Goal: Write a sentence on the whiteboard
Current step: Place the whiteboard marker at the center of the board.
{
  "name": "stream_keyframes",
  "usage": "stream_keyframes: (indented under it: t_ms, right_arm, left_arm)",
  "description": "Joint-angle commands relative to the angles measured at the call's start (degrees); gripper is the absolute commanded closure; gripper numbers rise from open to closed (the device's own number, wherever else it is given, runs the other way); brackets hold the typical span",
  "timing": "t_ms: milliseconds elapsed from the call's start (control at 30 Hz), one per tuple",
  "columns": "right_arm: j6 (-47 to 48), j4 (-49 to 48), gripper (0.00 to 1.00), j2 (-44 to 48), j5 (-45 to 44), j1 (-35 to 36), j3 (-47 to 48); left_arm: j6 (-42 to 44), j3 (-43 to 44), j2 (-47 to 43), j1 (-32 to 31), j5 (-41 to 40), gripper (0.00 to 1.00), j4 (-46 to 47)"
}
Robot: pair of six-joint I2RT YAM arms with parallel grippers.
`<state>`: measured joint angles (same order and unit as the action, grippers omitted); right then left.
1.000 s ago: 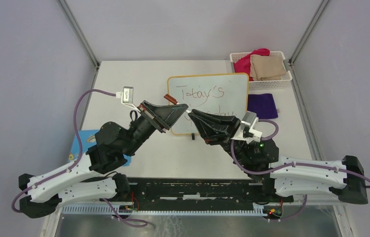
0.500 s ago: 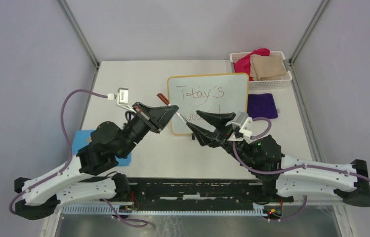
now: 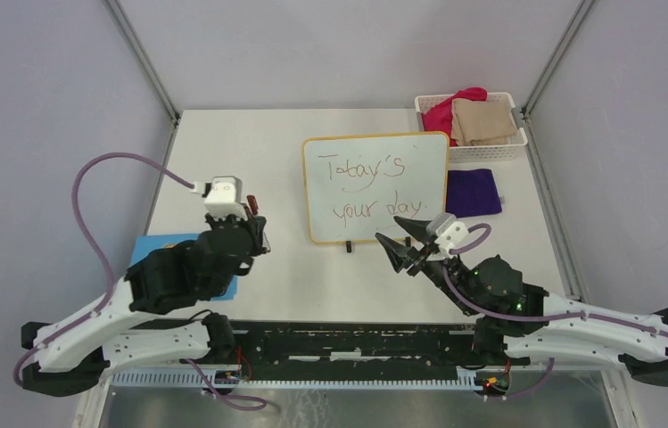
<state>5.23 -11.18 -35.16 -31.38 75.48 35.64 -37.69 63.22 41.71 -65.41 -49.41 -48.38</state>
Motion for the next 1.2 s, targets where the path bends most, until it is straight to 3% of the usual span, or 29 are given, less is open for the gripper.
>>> stream_keyframes:
  t_ms: [0,100,233,367,667,867,1167]
  right_arm:
    - [-0.63,6.90,0.46,-2.68,-5.16,0.00,0.27]
    - [-0.10,6.45,0.46,-4.66,-6.06,0.00,-0.37]
    - [0.04,6.17,0.46,-5.70,-5.65,0.01,-1.54]
    - [-0.65,6.18,0.46,-5.71,-5.45,-0.11,-3.22]
    - [-1.46,6.70,0.46,-4.39,-3.99,-0.08,-4.85]
    - [-1.87,7.20,0.46,-1.97,-4.31,-0.10,-5.75]
    - [-2.94,8.36,0.46,-0.27,-4.99,-0.12,-5.93]
  left_arm:
    - [2.80,-1.96,9.59,1.12,-7.16,0.98,-12.29]
    - [9.05,-2.20,14.33,9.55,1.77,0.98,-5.16]
    - [16.69,-5.30,16.62,29.75,21.47,0.98,3.93]
    - [19.04,-5.10,24.49,39.44,29.86,0.98,7.02]
    - [14.26,-1.13,42.49,45.24,36.70,0.98,12.81]
    - [10.75,-3.42,45.42,51.75,41.42,0.97,18.28]
    - [12.10,-3.94,49.53,52.26,40.99,0.97,20.15]
